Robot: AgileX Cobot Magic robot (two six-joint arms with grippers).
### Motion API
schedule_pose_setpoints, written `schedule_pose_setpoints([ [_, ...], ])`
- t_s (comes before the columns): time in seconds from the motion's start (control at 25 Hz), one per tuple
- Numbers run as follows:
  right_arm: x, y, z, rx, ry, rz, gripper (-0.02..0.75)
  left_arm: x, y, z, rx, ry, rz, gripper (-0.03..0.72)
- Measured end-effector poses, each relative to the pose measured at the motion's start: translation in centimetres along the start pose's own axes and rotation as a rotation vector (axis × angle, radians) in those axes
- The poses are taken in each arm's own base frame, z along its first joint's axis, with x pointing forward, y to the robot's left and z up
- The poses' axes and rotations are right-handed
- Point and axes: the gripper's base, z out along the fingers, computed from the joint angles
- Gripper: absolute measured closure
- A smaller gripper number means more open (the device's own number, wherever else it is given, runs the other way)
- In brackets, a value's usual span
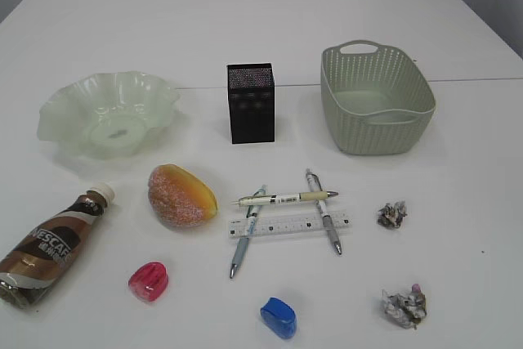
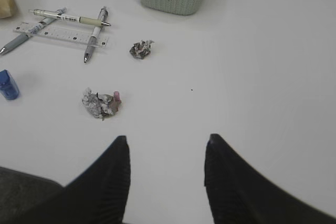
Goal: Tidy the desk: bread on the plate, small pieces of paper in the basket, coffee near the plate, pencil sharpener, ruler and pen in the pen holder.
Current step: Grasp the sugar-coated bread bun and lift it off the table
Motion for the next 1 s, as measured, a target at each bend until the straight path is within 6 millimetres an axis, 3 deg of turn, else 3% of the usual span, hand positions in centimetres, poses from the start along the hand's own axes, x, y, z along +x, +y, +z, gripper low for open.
schedule_pose_setpoints([
  [0.84, 0.00, 0.00, 0.00, 0.000, 0.000, 0.005, 0.393, 0.00, -0.06, 0.00, 0.006, 0.000, -0.003, 0.254],
  [1.0, 0.00, 0.00, 0.00, 0.000, 0.000, 0.071, 0.393, 0.00, -0.29, 0.00, 0.032, 0.000, -0.016, 0.254],
])
